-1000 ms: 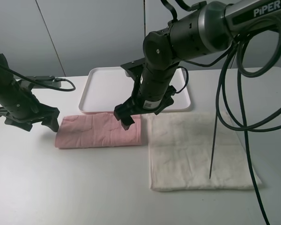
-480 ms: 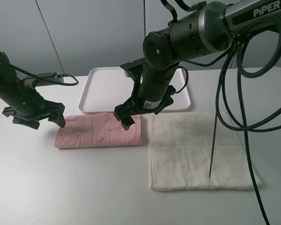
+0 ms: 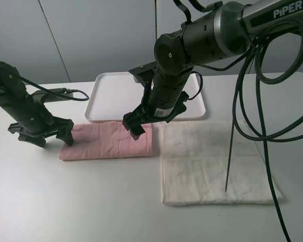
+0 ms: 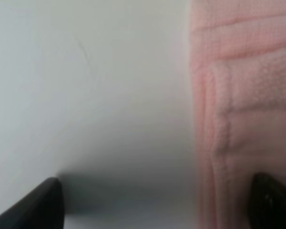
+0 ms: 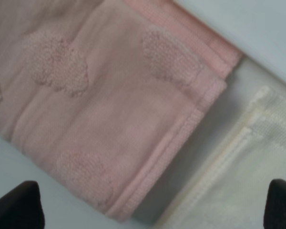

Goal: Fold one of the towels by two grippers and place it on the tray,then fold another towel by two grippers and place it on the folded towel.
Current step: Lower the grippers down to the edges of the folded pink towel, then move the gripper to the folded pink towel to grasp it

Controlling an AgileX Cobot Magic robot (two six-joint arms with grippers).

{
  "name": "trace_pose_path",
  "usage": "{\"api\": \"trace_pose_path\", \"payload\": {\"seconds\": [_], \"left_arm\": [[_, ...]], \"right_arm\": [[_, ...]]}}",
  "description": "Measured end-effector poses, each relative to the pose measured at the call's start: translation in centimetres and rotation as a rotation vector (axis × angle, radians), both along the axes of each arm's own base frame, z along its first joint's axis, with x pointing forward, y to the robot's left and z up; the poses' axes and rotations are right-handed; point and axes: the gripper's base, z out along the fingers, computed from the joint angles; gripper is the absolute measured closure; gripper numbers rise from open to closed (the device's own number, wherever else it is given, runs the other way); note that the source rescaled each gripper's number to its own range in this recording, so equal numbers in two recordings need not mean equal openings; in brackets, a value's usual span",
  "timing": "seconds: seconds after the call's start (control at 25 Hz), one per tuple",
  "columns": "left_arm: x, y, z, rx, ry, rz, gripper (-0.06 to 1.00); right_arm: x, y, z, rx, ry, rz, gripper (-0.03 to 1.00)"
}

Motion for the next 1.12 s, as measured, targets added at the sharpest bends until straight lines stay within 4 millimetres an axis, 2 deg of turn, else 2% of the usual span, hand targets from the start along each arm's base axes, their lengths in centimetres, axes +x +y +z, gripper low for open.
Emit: {"api": "trace_pose_path", "payload": {"seconds": [0.28, 0.72, 1.0, 1.12], "left_arm": [[0.8, 0.0, -0.2, 0.028, 0.048, 0.044, -0.05], [0.7, 0.8, -0.2, 0.130, 0.097, 0.056, -0.06], [0.3, 0.9, -0.3, 0.146, 0.125, 0.025, -0.06], [-0.1, 1.0, -0.4, 0.149, 0.126, 0.019, -0.06]], "right_arm": [[0.0, 0.0, 0.0, 0.000, -0.001, 0.005, -0.03], [-0.1, 0.1, 0.0, 0.002, 0.003, 0.026, -0.03], [-1.3, 1.4, 0.1, 0.041, 0.043, 0.028, -0.03], [-1.0, 1.9, -0.7, 0.038, 0.074, 0.004, -0.03]]}}
